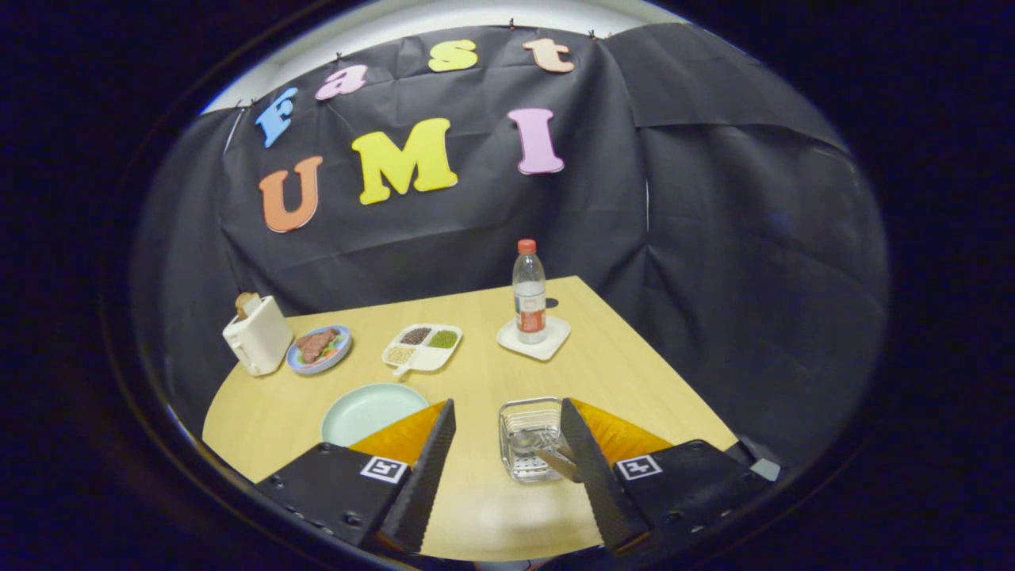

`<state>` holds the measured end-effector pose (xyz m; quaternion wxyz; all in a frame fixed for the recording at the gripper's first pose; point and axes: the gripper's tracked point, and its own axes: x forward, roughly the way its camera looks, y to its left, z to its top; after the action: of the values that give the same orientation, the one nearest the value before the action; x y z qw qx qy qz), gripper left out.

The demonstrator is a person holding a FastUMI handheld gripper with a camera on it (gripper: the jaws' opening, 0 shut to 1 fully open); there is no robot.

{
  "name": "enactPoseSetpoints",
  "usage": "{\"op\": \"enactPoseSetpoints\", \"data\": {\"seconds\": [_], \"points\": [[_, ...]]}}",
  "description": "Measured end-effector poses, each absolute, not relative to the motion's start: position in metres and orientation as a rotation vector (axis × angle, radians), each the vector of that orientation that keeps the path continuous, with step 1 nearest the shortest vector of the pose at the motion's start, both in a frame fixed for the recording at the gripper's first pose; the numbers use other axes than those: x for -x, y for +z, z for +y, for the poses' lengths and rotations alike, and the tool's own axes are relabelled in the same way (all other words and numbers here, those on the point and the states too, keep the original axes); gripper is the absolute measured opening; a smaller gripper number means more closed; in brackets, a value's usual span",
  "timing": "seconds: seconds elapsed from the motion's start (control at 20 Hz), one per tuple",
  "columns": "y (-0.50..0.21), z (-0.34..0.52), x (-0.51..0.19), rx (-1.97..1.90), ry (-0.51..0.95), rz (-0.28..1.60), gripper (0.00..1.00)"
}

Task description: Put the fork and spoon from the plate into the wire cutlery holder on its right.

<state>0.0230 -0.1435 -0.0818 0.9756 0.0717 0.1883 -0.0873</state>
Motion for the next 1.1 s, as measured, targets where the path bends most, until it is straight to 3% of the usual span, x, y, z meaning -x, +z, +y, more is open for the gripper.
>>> {"op": "enactPoseSetpoints", "data": {"seconds": [0.15,0.35,1.1], "points": [[-0.060,-0.130,-0.017,-0.153,-0.163,0.276,0.91],[-0.026,-0.109,0.003,-0.123,-0.175,0.120,0.97],[0.032,-0.035,0.073,-0.044,-0.123,-0.079,0.96]]}}
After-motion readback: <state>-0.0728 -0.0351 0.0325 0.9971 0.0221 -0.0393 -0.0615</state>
